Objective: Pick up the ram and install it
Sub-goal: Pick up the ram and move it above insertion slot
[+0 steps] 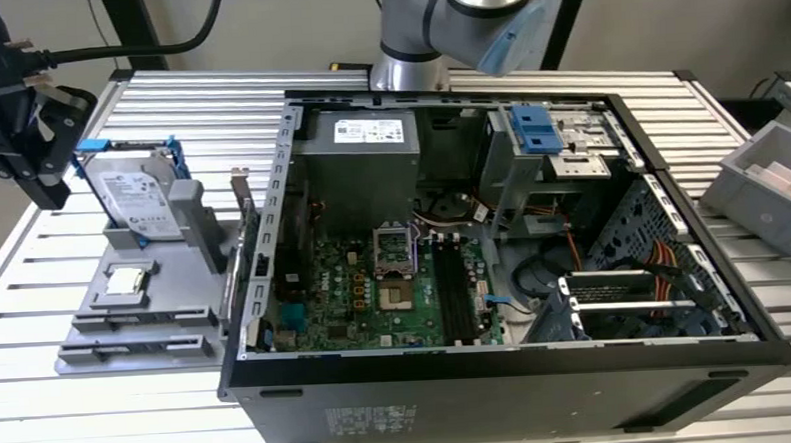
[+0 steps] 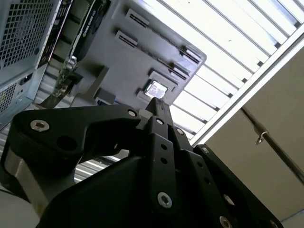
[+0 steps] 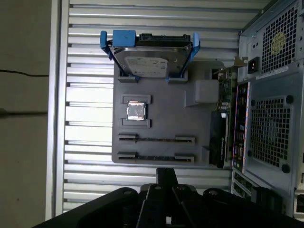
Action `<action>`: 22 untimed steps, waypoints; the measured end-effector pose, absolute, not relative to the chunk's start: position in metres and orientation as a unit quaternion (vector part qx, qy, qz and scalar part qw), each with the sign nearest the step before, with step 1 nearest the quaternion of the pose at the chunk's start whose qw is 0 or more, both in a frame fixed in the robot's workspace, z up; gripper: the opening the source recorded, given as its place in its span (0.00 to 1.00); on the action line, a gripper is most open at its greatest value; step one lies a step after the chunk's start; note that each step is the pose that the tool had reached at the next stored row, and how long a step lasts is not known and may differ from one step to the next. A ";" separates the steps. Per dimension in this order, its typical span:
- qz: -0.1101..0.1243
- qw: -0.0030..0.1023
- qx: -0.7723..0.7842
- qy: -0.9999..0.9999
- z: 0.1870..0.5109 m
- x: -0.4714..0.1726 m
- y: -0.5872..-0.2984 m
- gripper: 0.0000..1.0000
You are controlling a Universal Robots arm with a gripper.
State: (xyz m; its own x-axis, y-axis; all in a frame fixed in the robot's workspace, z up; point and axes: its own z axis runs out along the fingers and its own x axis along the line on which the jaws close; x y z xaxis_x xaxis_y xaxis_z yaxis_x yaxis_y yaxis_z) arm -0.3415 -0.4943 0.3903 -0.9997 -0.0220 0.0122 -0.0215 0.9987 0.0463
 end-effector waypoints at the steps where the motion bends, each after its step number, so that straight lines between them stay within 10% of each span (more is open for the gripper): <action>1: -0.023 0.006 0.011 -1.000 0.390 -0.342 -0.494 0.00; 22: -0.022 0.009 0.112 -0.993 0.390 -0.342 -0.494 0.00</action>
